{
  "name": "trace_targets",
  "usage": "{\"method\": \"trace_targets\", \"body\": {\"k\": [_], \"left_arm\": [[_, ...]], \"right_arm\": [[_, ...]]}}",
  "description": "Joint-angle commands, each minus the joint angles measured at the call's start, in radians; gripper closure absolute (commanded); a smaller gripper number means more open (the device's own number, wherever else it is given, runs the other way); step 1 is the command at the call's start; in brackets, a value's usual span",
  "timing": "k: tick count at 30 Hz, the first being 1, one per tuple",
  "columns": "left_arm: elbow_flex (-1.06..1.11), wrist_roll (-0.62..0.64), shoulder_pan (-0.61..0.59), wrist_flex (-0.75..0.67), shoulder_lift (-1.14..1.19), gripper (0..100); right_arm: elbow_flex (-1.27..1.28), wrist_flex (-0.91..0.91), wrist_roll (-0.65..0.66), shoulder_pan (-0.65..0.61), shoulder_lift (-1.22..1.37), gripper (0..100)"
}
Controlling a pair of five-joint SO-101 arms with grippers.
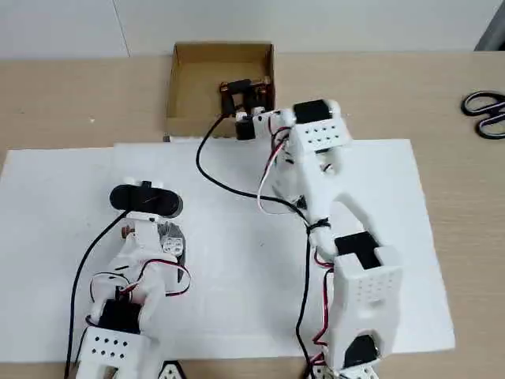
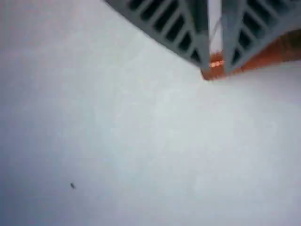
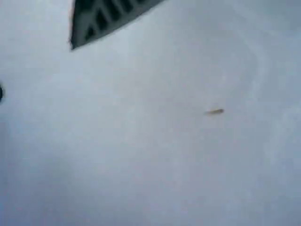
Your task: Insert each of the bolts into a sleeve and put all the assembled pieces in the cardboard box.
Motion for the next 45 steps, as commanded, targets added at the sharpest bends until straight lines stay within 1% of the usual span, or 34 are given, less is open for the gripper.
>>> {"method": "trace_targets", "body": {"k": [1,7,17,27,33,38,40,44,45], "left_arm": [[-0.015,0.008,-0.008,-0.002,-0.011,99],[-0.015,0.008,-0.008,0.0,-0.011,99],[-0.015,0.008,-0.008,0.0,-0.011,99],[-0.015,0.008,-0.008,0.0,-0.011,99],[-0.015,0.008,-0.008,0.0,-0.011,99],[-0.015,0.008,-0.008,0.0,-0.011,99],[-0.015,0.008,-0.008,0.0,-0.011,99],[-0.015,0.008,-0.008,0.0,-0.011,99],[-0.015,0.008,-0.008,0.0,-0.011,99]], "right_arm": [[-0.005,0.004,0.083,0.03,-0.008,70.2],[-0.005,0.002,0.23,0.065,-0.002,70.2],[0.015,-0.004,0.354,0.062,0.004,70.3],[0.038,-0.013,0.365,0.036,0.105,70.4],[0.038,-0.084,0.367,0.021,0.124,70.4],[0.038,-0.093,0.396,0.016,0.153,70.8],[0.037,-0.102,0.396,0.016,0.162,74.9],[0.037,-0.125,0.394,0.019,0.16,87.3],[0.037,-0.127,0.394,0.019,0.16,88.7]]}}
